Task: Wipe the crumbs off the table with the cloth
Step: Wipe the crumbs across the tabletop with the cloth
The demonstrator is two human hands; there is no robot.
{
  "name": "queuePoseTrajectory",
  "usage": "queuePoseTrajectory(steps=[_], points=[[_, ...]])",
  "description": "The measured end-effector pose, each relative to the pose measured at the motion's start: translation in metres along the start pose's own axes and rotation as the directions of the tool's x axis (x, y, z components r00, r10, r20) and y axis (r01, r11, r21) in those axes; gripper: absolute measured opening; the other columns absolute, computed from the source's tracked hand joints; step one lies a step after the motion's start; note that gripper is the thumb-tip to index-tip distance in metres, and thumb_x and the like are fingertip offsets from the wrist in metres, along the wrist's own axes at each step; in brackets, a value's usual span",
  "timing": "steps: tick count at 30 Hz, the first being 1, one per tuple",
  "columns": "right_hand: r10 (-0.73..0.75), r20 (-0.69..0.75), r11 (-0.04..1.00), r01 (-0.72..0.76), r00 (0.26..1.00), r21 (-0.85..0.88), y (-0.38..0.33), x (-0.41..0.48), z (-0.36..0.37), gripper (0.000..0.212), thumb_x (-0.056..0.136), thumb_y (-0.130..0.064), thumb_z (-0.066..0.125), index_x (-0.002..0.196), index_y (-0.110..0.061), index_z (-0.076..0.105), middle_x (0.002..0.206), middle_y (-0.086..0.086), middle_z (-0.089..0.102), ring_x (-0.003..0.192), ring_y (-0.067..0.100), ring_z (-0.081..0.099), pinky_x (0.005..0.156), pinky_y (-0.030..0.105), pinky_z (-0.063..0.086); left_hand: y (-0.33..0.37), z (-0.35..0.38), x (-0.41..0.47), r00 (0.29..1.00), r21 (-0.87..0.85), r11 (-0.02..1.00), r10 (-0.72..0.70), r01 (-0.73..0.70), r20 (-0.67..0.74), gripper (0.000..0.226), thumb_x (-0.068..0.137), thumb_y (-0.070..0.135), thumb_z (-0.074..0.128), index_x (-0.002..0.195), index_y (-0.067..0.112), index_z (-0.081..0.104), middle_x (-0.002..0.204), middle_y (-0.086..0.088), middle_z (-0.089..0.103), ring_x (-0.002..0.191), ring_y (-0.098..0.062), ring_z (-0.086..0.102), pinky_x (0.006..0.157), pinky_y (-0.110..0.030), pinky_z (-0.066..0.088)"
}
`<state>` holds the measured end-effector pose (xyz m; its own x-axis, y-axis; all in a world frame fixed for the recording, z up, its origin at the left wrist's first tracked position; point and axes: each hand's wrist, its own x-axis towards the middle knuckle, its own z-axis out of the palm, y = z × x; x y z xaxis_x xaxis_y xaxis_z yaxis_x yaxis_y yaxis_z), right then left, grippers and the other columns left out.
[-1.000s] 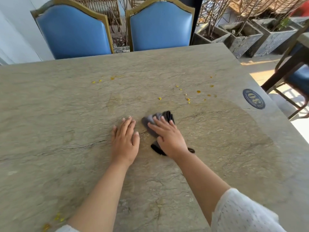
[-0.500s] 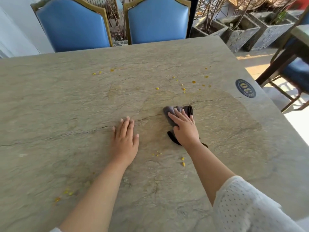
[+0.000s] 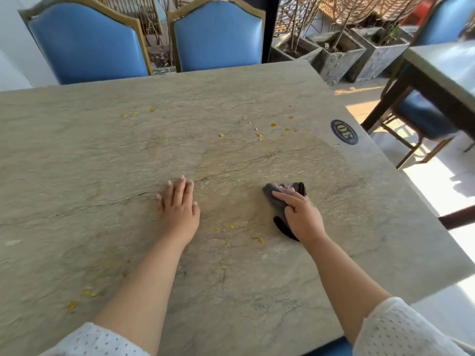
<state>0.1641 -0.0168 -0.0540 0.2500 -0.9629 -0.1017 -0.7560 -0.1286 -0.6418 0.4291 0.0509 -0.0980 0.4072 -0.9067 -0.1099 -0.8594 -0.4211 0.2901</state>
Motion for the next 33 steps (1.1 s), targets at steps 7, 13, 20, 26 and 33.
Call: queuePoseTrajectory(steps=[7, 13, 20, 26, 33], points=[[-0.162, 0.039, 0.987, 0.162, 0.986, -0.014, -0.027, -0.05, 0.063, 0.058, 0.087, -0.001, 0.043, 0.139, -0.027, 0.047, 0.153, -0.012, 0.027, 0.145, 0.006, 0.01, 0.117, 0.022, -0.003, 0.008, -0.003, 0.003, 0.999, 0.008, 0.999, -0.049, 0.049, -0.011, 0.056, 0.098, 0.024, 0.035, 0.151, 0.022, 0.021, 0.162, 0.003, 0.004, 0.148, -0.024, -0.002, 0.118, -0.05, -0.005], [0.192, -0.261, 0.981, -0.184, 0.946, 0.058, -0.017, 0.008, 0.032, 0.057, 0.092, -0.005, 0.04, 0.144, -0.028, 0.037, 0.157, -0.007, 0.021, 0.146, 0.008, 0.008, 0.12, 0.03, 0.002, 0.045, 0.002, 0.025, 0.992, -0.035, 0.996, 0.073, -0.077, -0.104, 0.05, 0.086, 0.017, 0.06, 0.134, 0.009, 0.052, 0.152, -0.008, 0.035, 0.139, -0.033, 0.03, 0.111, -0.056, 0.024], [0.481, -0.358, 0.787, -0.574, 0.8, -0.226, 0.029, 0.104, 0.009, 0.064, 0.094, -0.037, 0.025, 0.152, -0.024, 0.002, 0.16, 0.005, -0.009, 0.146, 0.028, -0.015, 0.116, 0.05, -0.01, 0.094, 0.02, 0.098, 0.991, -0.045, 0.997, 0.06, -0.066, -0.116, 0.061, 0.092, 0.029, 0.051, 0.144, 0.001, 0.035, 0.155, -0.015, 0.027, 0.142, -0.035, 0.025, 0.117, -0.048, 0.01], [0.447, -0.327, 0.797, -0.537, 0.832, -0.277, 0.037, 0.208, -0.01, 0.062, 0.095, -0.038, 0.02, 0.152, -0.023, 0.002, 0.16, 0.005, -0.009, 0.146, 0.026, -0.013, 0.117, 0.048, -0.01, 0.097, 0.043, 0.125, 0.966, 0.054, 0.998, 0.047, -0.034, -0.253, 0.069, 0.086, 0.038, 0.031, 0.137, -0.008, 0.042, 0.143, -0.025, 0.04, 0.133, -0.042, 0.037, 0.114, -0.054, 0.024], [0.048, -0.067, 0.939, -0.068, 0.997, -0.337, 0.007, 0.238, 0.008, 0.057, 0.095, -0.03, 0.027, 0.15, -0.034, 0.016, 0.161, -0.007, 0.001, 0.147, 0.013, -0.006, 0.119, 0.039, -0.005, 0.096, 0.044, 0.126, 0.963, 0.088, 0.995, 0.069, -0.047, -0.261, 0.069, 0.088, 0.038, 0.031, 0.139, -0.008, 0.038, 0.144, -0.025, 0.037, 0.135, -0.041, 0.035, 0.115, -0.052, 0.023]])
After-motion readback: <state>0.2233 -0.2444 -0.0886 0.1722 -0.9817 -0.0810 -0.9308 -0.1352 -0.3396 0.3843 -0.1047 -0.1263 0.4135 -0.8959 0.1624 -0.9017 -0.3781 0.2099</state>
